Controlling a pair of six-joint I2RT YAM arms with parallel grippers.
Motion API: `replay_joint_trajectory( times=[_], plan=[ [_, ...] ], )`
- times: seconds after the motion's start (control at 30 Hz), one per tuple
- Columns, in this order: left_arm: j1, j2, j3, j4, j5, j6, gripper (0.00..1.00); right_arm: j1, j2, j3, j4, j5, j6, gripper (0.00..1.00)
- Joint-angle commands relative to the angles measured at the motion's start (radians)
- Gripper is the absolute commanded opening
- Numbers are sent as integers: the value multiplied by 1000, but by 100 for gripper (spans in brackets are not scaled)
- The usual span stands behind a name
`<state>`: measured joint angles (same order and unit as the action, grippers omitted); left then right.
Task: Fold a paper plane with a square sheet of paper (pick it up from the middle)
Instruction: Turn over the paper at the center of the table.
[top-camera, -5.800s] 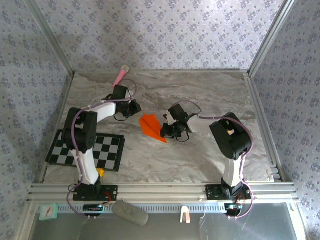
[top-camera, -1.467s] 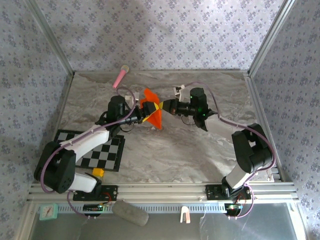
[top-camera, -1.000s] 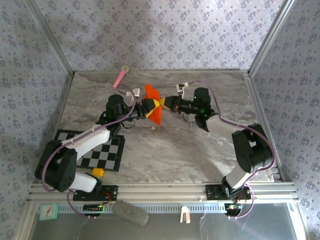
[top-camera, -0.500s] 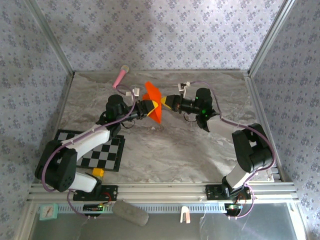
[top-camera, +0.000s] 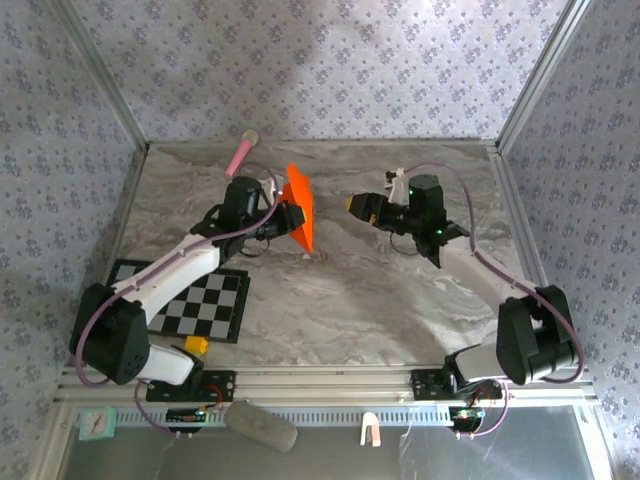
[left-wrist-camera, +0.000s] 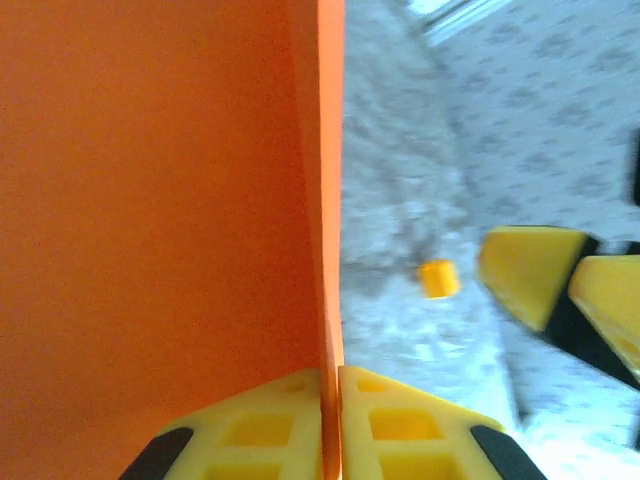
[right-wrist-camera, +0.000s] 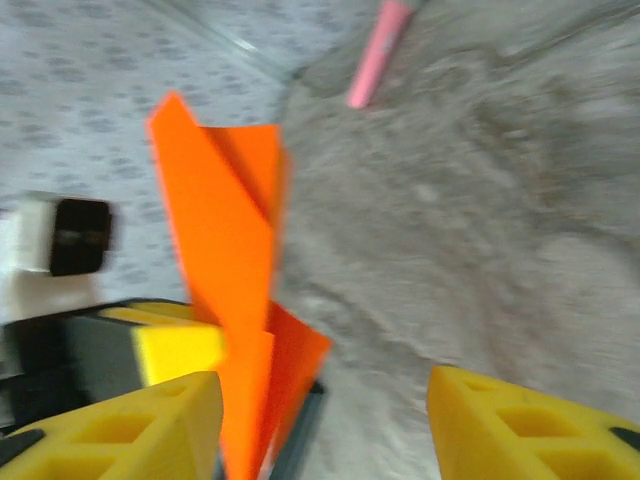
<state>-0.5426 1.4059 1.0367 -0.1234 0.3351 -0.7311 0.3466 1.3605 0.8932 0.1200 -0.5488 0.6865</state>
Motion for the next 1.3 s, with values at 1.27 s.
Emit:
replay_joint_trajectory(
  times=[1.27],
  plan=[
    [-342,878,791,-910,-995,286,31,-72,-140,-102,-441,469,-176,64]
  ],
)
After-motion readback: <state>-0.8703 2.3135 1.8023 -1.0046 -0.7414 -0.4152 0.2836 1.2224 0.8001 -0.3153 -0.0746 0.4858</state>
